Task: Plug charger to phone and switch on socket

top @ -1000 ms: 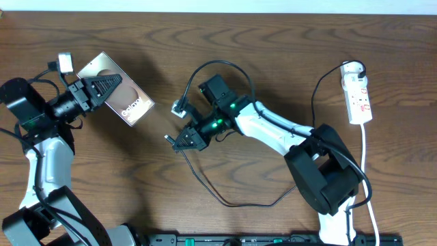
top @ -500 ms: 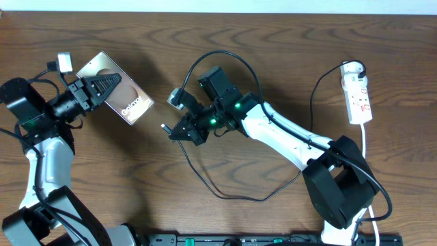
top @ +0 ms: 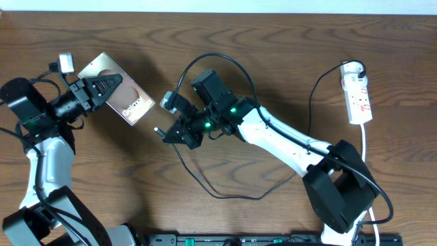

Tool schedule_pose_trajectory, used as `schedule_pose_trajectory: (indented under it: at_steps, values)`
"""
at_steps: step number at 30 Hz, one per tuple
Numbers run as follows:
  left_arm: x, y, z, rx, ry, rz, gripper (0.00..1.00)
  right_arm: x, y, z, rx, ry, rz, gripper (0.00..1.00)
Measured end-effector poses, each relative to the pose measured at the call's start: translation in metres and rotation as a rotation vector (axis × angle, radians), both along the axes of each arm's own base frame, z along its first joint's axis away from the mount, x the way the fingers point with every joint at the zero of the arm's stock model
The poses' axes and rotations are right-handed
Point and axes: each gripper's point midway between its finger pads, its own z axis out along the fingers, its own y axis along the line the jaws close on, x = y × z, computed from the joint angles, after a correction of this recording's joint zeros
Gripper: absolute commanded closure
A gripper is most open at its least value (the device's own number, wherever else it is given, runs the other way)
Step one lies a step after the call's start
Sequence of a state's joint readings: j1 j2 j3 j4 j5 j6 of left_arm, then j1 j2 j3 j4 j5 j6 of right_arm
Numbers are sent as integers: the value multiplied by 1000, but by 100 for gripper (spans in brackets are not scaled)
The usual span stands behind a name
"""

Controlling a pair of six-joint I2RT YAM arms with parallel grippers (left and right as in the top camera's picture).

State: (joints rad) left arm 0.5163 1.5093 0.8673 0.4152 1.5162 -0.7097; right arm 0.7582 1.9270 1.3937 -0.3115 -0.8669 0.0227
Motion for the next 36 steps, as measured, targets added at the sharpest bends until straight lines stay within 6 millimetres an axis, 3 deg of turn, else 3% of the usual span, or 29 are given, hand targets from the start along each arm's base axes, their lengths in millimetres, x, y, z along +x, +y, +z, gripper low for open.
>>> schedule_pose_trajectory:
  at_steps: [14,36]
  values:
    - [0,-11,0,0,0,-29,92,6,5,20,46,-18,-32,99]
    - [0,-11,0,-1,-1,-33,92,14,10,27,73,-26,-66,99]
